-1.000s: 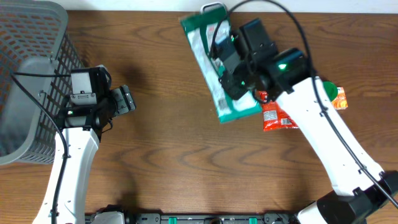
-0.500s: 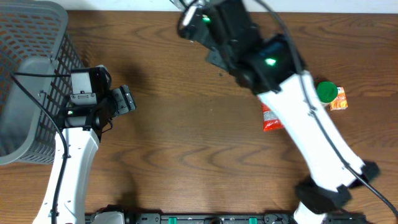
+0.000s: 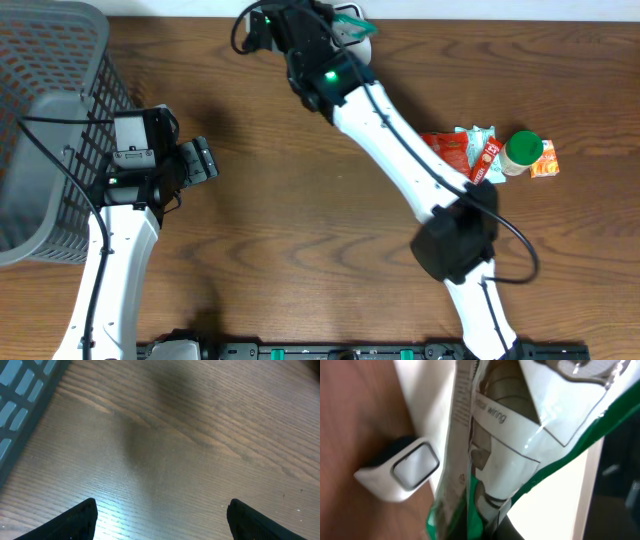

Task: Scan the item barcode
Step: 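Lift the gloves pack with the right gripper toward the white scanner, then hold the gloves pack against the white scanner with the right gripper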

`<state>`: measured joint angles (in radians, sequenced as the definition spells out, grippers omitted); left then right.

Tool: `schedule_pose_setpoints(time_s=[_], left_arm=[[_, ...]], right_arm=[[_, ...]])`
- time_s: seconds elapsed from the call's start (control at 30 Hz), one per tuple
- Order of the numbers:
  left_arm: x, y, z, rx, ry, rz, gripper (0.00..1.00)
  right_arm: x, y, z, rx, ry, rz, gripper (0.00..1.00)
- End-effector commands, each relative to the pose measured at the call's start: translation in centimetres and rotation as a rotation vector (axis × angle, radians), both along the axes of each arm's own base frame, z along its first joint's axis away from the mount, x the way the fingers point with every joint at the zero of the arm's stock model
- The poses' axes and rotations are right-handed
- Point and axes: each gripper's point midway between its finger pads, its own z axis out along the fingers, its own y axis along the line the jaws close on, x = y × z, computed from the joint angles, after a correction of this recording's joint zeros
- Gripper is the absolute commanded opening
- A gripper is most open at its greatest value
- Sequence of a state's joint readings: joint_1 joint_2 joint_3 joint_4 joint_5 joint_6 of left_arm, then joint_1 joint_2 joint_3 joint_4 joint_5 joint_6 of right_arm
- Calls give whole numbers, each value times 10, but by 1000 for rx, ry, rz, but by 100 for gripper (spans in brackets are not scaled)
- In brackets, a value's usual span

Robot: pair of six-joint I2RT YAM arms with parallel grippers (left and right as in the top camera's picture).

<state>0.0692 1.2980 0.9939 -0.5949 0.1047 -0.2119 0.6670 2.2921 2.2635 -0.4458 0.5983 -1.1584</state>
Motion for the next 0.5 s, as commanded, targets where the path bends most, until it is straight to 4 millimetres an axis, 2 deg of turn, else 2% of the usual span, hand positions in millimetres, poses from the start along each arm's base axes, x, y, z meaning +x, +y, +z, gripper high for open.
schedule_pose_setpoints(time_s=[0.0, 0.17, 0.27, 0.47], left_arm=[[4, 3, 8, 14, -22, 1, 83], [4, 3, 8, 14, -22, 1, 83], [4, 3, 8, 14, -22, 0, 83], [4, 3, 8, 14, -22, 1, 83]], right_arm=[[25, -11, -13, -167, -54, -8, 1], [60, -11, -40, -286, -138, 17, 1], [78, -16, -49, -281, -198, 13, 1], [94, -15, -85, -235, -176, 76, 1]])
